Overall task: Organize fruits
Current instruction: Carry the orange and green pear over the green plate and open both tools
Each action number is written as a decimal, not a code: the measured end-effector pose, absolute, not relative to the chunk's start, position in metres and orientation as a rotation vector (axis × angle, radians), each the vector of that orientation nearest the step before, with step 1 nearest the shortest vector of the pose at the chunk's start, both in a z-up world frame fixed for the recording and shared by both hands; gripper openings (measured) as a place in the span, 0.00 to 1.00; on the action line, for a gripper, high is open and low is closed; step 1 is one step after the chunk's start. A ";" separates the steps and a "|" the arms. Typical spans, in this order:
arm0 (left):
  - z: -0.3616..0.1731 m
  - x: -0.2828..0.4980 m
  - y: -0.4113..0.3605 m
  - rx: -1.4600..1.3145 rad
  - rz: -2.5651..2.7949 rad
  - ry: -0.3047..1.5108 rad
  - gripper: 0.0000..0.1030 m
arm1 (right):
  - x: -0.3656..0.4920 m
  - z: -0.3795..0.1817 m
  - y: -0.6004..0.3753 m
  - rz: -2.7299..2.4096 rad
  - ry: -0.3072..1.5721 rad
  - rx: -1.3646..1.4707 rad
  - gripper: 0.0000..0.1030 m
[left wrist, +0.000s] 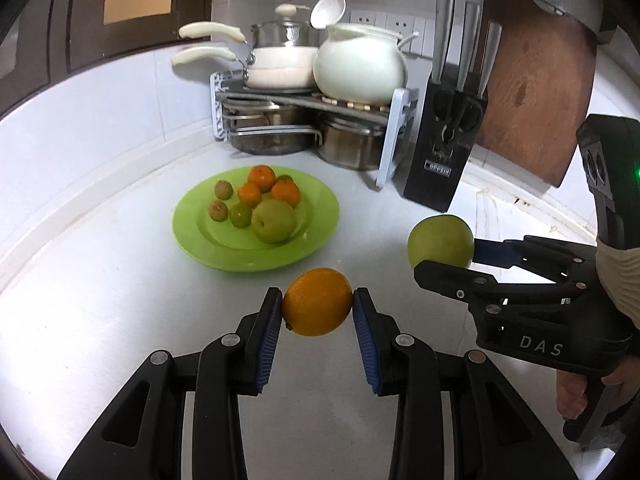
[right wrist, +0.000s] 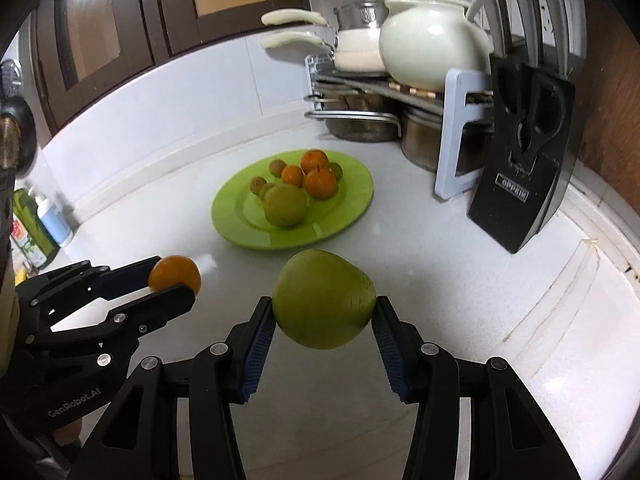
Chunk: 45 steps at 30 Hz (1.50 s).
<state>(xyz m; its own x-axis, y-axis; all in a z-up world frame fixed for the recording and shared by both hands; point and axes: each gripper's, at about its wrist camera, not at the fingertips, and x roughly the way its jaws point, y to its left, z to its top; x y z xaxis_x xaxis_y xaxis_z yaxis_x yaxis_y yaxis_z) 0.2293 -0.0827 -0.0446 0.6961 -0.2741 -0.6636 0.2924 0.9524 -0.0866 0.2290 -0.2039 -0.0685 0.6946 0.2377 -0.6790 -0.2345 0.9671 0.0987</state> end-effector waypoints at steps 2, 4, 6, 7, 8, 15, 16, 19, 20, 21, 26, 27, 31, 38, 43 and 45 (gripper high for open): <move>-0.039 0.228 -0.078 0.028 -0.312 0.726 0.35 | 0.228 -0.064 -0.201 0.263 0.747 -0.003 0.49; -0.033 0.227 -0.073 0.018 -0.321 0.720 0.35 | 0.227 -0.057 -0.196 0.264 0.732 -0.006 0.49; -0.028 0.227 -0.069 0.021 -0.322 0.718 0.35 | 0.227 -0.053 -0.193 0.263 0.722 -0.009 0.49; -0.024 0.227 -0.067 0.025 -0.314 0.713 0.35 | 0.227 -0.049 -0.191 0.265 0.714 -0.013 0.49; -0.021 0.228 -0.064 0.025 -0.310 0.708 0.35 | 0.227 -0.046 -0.188 0.267 0.708 -0.016 0.49; -0.003 0.231 -0.048 0.026 -0.290 0.664 0.35 | 0.229 -0.030 -0.176 0.282 0.661 -0.023 0.49; -0.001 0.233 -0.047 0.025 -0.289 0.659 0.35 | 0.230 -0.028 -0.174 0.284 0.658 -0.021 0.49; 0.005 0.237 -0.043 0.026 -0.287 0.644 0.35 | 0.235 -0.023 -0.170 0.292 0.653 -0.023 0.49; 0.006 0.239 -0.041 0.026 -0.286 0.640 0.35 | 0.237 -0.022 -0.169 0.293 0.651 -0.024 0.49; 0.007 0.241 -0.040 0.025 -0.285 0.637 0.35 | 0.240 -0.020 -0.167 0.293 0.650 -0.026 0.49; 0.012 0.254 -0.036 0.027 -0.284 0.628 0.35 | 0.252 -0.013 -0.163 0.286 0.640 -0.023 0.49; 0.013 0.258 -0.036 0.028 -0.284 0.625 0.35 | 0.256 -0.012 -0.163 0.286 0.638 -0.023 0.49; 0.016 0.272 -0.035 0.036 -0.283 0.618 0.35 | 0.272 -0.008 -0.161 0.282 0.638 -0.017 0.49; 0.018 0.302 -0.029 0.048 -0.273 0.617 0.35 | 0.307 -0.005 -0.154 0.275 0.646 -0.011 0.49; 0.011 0.330 -0.021 0.046 -0.264 0.648 0.35 | 0.337 -0.011 -0.147 0.284 0.671 -0.015 0.49; 0.006 0.342 -0.017 0.042 -0.261 0.664 0.35 | 0.347 -0.014 -0.144 0.287 0.681 -0.021 0.49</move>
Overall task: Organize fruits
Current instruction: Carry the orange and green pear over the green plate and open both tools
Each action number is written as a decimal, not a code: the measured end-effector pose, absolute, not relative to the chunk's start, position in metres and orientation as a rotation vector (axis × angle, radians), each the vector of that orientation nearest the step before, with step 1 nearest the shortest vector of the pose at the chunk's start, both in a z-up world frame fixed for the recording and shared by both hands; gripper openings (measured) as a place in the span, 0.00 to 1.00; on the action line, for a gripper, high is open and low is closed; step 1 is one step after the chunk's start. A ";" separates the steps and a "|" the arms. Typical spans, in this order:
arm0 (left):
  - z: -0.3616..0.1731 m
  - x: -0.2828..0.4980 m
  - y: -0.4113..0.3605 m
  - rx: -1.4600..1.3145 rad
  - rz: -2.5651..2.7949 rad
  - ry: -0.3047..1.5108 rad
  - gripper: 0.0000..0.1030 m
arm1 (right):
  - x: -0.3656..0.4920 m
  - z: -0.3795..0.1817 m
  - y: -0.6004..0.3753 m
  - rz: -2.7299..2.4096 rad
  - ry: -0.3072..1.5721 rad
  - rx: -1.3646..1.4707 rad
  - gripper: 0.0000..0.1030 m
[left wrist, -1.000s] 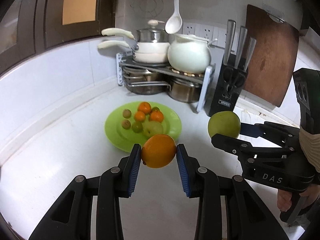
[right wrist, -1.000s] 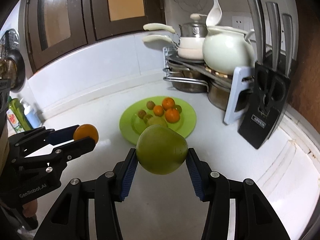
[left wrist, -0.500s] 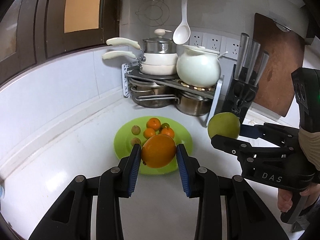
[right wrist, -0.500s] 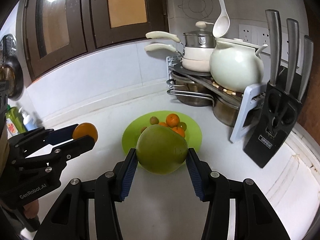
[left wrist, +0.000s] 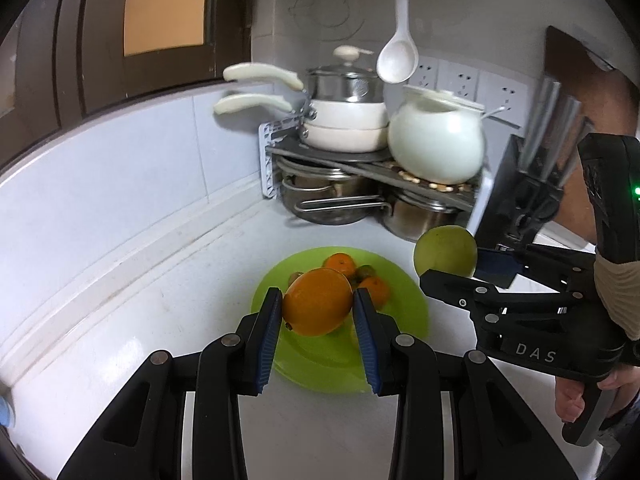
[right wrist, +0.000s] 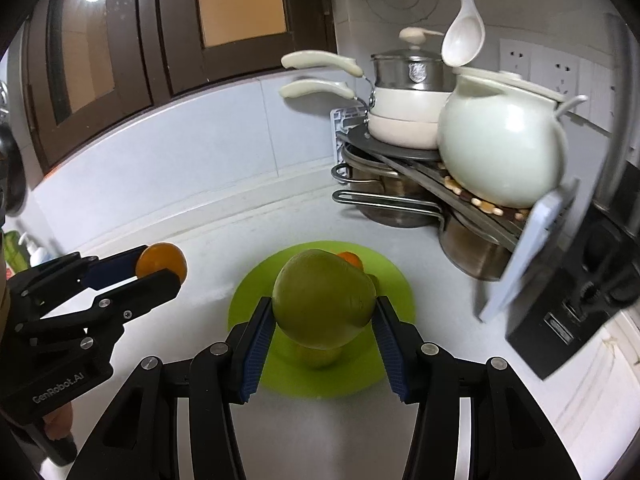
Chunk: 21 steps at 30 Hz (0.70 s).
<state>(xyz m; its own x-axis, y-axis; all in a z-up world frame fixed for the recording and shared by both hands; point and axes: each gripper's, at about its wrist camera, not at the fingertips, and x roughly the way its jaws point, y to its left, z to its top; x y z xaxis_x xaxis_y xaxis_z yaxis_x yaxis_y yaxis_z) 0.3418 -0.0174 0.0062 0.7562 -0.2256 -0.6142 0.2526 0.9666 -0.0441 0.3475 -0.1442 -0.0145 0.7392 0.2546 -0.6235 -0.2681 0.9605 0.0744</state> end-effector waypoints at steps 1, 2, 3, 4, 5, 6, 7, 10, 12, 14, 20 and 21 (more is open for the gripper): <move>0.003 0.347 -0.016 0.043 -0.260 0.673 0.35 | 0.356 -0.018 -0.142 0.290 0.692 -0.021 0.49; 0.000 0.353 -0.015 0.044 -0.259 0.680 0.35 | 0.359 -0.019 -0.141 0.292 0.697 -0.021 0.49; -0.003 0.358 -0.013 0.043 -0.257 0.688 0.35 | 0.365 -0.022 -0.140 0.294 0.706 -0.022 0.49; -0.006 0.365 -0.012 0.043 -0.258 0.699 0.35 | 0.371 -0.026 -0.138 0.295 0.717 -0.026 0.49; -0.010 0.371 -0.011 0.044 -0.258 0.708 0.35 | 0.376 -0.028 -0.137 0.296 0.724 -0.027 0.49; -0.013 0.376 -0.011 0.044 -0.257 0.715 0.35 | 0.383 -0.032 -0.136 0.296 0.734 -0.029 0.49; -0.016 0.381 -0.010 0.045 -0.259 0.722 0.35 | 0.388 -0.035 -0.135 0.295 0.743 -0.030 0.49; -0.026 0.397 -0.008 0.044 -0.266 0.748 0.35 | 0.402 -0.043 -0.132 0.292 0.762 -0.034 0.49; -0.033 0.407 -0.008 0.043 -0.276 0.766 0.35 | 0.411 -0.048 -0.131 0.290 0.773 -0.037 0.49; -0.039 0.418 -0.007 0.043 -0.278 0.782 0.35 | 0.418 -0.053 -0.130 0.289 0.783 -0.037 0.49; -0.054 0.443 -0.009 0.059 -0.301 0.817 0.35 | 0.443 -0.065 -0.128 0.282 0.816 -0.032 0.49; -0.057 0.447 -0.009 0.062 -0.305 0.823 0.35 | 0.445 -0.066 -0.128 0.283 0.821 -0.030 0.49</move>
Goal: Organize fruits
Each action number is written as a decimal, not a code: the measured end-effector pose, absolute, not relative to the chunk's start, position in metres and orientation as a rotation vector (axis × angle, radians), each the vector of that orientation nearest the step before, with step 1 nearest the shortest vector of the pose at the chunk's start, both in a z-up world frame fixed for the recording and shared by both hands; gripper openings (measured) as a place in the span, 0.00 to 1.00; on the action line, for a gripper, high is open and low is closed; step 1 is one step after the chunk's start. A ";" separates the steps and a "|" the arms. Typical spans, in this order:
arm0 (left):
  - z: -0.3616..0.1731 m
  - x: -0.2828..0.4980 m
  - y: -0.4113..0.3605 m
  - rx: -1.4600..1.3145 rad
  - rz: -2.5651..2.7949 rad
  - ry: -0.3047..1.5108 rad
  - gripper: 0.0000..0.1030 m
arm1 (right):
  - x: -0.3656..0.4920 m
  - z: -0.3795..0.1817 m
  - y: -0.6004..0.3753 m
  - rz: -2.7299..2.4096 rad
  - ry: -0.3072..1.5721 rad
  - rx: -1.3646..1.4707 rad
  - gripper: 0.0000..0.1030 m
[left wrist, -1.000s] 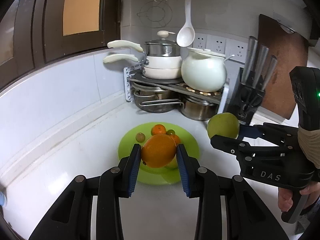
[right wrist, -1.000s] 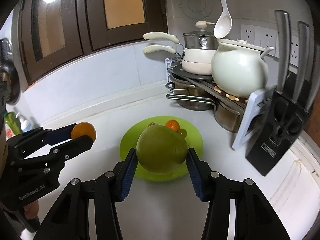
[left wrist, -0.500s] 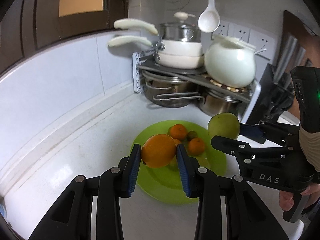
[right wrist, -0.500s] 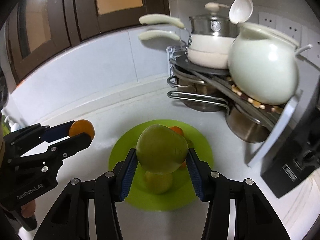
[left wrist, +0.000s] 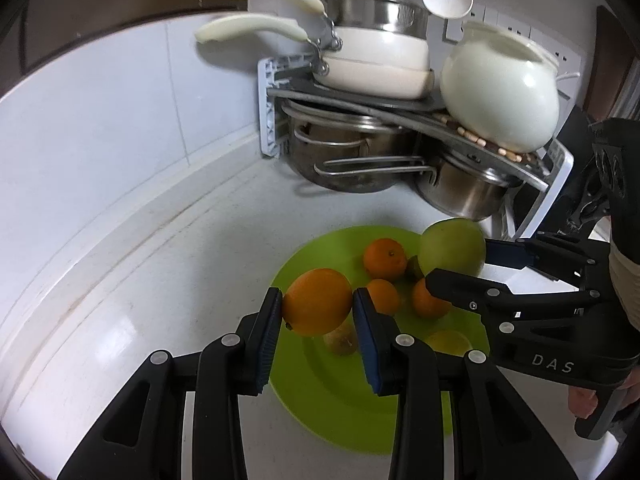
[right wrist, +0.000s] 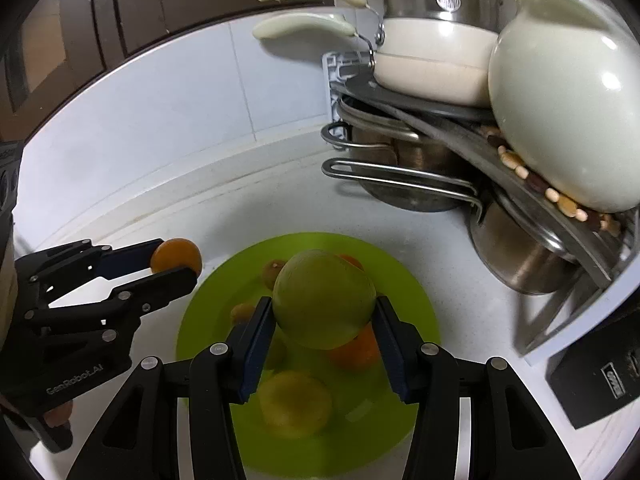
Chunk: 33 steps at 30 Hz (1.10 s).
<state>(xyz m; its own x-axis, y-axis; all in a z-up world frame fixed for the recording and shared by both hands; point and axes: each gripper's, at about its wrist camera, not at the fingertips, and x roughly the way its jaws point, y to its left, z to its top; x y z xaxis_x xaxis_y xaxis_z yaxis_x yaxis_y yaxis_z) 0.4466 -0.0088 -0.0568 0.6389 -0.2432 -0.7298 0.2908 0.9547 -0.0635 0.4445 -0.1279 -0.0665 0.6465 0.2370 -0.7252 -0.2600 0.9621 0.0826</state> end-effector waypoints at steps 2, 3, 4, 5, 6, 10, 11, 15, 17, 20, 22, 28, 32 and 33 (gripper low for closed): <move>-0.062 0.454 -0.010 0.070 -0.314 0.837 0.35 | 0.449 -0.071 -0.128 0.285 0.831 -0.028 0.49; -0.065 0.457 -0.011 0.073 -0.318 0.843 0.35 | 0.451 -0.073 -0.128 0.282 0.834 -0.028 0.49; -0.067 0.461 -0.012 0.078 -0.321 0.849 0.35 | 0.454 -0.075 -0.127 0.282 0.839 -0.031 0.49; -0.069 0.463 -0.012 0.080 -0.325 0.852 0.35 | 0.454 -0.076 -0.127 0.281 0.841 -0.032 0.49; -0.071 0.465 -0.013 0.081 -0.330 0.857 0.35 | 0.456 -0.078 -0.127 0.279 0.843 -0.033 0.49; -0.079 0.472 -0.015 0.078 -0.343 0.878 0.35 | 0.459 -0.081 -0.128 0.275 0.850 -0.032 0.49; -0.081 0.473 -0.016 0.078 -0.345 0.882 0.35 | 0.460 -0.081 -0.129 0.274 0.852 -0.032 0.49; -0.087 0.477 -0.018 0.070 -0.371 0.904 0.35 | 0.462 -0.084 -0.128 0.275 0.856 -0.029 0.49; -0.090 0.478 -0.020 0.074 -0.376 0.910 0.35 | 0.462 -0.084 -0.129 0.276 0.857 -0.029 0.49; -0.090 0.478 -0.019 0.071 -0.374 0.909 0.36 | 0.465 -0.085 -0.130 0.275 0.859 -0.027 0.49; -0.087 0.476 -0.016 0.067 -0.359 0.902 0.38 | 0.466 -0.086 -0.130 0.275 0.861 -0.029 0.49; -0.075 0.466 -0.007 0.067 -0.298 0.876 0.45 | 0.466 -0.089 -0.132 0.271 0.866 -0.014 0.50; -0.063 0.455 -0.004 0.073 -0.271 0.839 0.49 | 0.457 -0.083 -0.131 0.271 0.840 -0.009 0.56; -0.059 0.452 -0.004 0.078 -0.260 0.830 0.49 | 0.455 -0.081 -0.130 0.271 0.834 -0.010 0.56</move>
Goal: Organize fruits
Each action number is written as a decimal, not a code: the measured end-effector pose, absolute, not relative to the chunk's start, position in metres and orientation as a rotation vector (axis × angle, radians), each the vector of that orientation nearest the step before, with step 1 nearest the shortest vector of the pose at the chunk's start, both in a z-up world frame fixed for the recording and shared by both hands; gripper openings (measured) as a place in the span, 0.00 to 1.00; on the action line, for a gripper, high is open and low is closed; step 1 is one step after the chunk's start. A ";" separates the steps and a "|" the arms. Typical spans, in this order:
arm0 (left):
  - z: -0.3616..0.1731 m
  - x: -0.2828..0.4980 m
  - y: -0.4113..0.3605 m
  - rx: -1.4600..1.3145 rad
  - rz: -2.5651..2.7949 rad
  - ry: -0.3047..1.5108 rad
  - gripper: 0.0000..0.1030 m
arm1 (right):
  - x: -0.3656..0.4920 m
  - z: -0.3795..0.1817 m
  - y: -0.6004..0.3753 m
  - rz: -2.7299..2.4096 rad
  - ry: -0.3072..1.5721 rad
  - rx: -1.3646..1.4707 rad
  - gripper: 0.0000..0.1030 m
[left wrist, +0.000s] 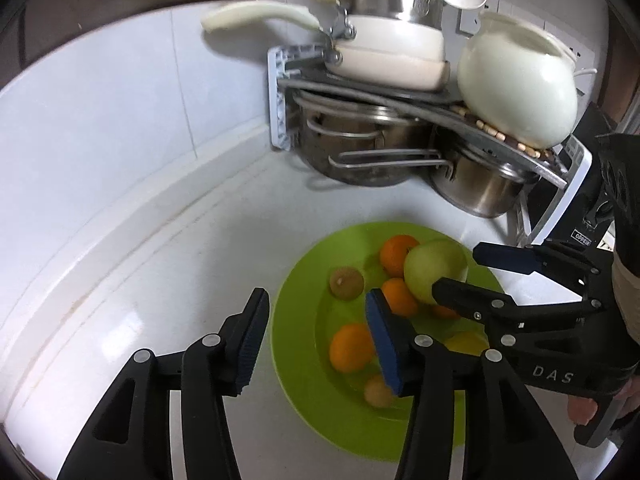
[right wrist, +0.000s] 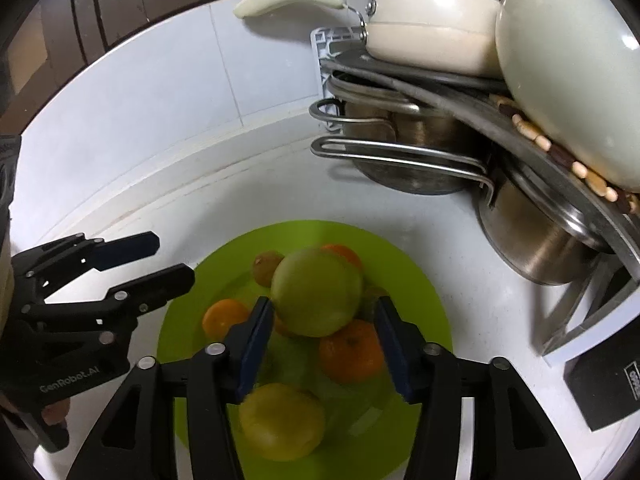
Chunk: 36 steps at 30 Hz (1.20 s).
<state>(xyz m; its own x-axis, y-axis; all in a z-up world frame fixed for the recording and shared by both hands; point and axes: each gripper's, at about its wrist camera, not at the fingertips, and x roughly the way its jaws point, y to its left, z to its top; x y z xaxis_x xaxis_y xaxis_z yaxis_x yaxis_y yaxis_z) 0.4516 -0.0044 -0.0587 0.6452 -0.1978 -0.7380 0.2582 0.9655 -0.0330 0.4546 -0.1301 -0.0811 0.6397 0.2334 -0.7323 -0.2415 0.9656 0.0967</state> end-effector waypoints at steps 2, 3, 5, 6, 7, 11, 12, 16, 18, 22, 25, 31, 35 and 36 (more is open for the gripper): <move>-0.052 0.445 -0.004 0.076 -0.254 0.811 0.50 | 0.446 -0.075 -0.129 0.268 0.817 -0.019 0.56; -0.049 0.441 -0.004 0.077 -0.247 0.806 0.51 | 0.441 -0.073 -0.129 0.265 0.811 -0.021 0.56; -0.042 0.431 -0.003 0.078 -0.231 0.789 0.52 | 0.431 -0.067 -0.131 0.260 0.798 -0.013 0.56; -0.039 0.426 -0.003 0.076 -0.229 0.783 0.52 | 0.423 -0.063 -0.131 0.258 0.787 -0.008 0.56; -0.036 0.420 -0.002 0.074 -0.225 0.777 0.53 | 0.418 -0.060 -0.132 0.253 0.778 -0.007 0.57; -0.022 0.393 -0.002 0.065 -0.211 0.741 0.56 | 0.388 -0.043 -0.133 0.235 0.729 -0.008 0.57; -0.017 0.385 -0.002 0.065 -0.207 0.727 0.56 | 0.383 -0.040 -0.133 0.233 0.721 -0.008 0.57; -0.002 0.355 0.002 0.046 -0.197 0.685 0.60 | 0.346 -0.023 -0.130 0.203 0.670 -0.014 0.57; 0.003 0.342 0.003 0.047 -0.198 0.669 0.61 | 0.331 -0.018 -0.128 0.187 0.649 -0.012 0.60; 0.014 0.312 0.003 0.064 -0.201 0.634 0.65 | 0.293 -0.007 -0.126 0.162 0.605 -0.004 0.62; 0.019 0.286 0.007 0.063 -0.197 0.608 0.69 | 0.269 -0.003 -0.125 0.145 0.584 0.008 0.62; 0.028 0.242 0.013 0.051 -0.192 0.562 0.79 | 0.224 0.006 -0.126 0.112 0.539 0.018 0.68; 0.033 0.212 0.013 0.044 -0.177 0.531 0.83 | 0.196 0.010 -0.128 0.110 0.519 0.017 0.70; 0.034 0.205 0.012 0.041 -0.176 0.527 0.85 | 0.189 0.011 -0.129 0.108 0.514 0.015 0.70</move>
<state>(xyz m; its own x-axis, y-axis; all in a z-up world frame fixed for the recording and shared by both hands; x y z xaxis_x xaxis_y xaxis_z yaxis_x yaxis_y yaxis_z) 0.2047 0.0121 0.0336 0.8497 -0.1561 -0.5036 0.1771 0.9842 -0.0062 0.1886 -0.1289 0.0106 0.8651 0.1067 -0.4901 -0.0991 0.9942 0.0414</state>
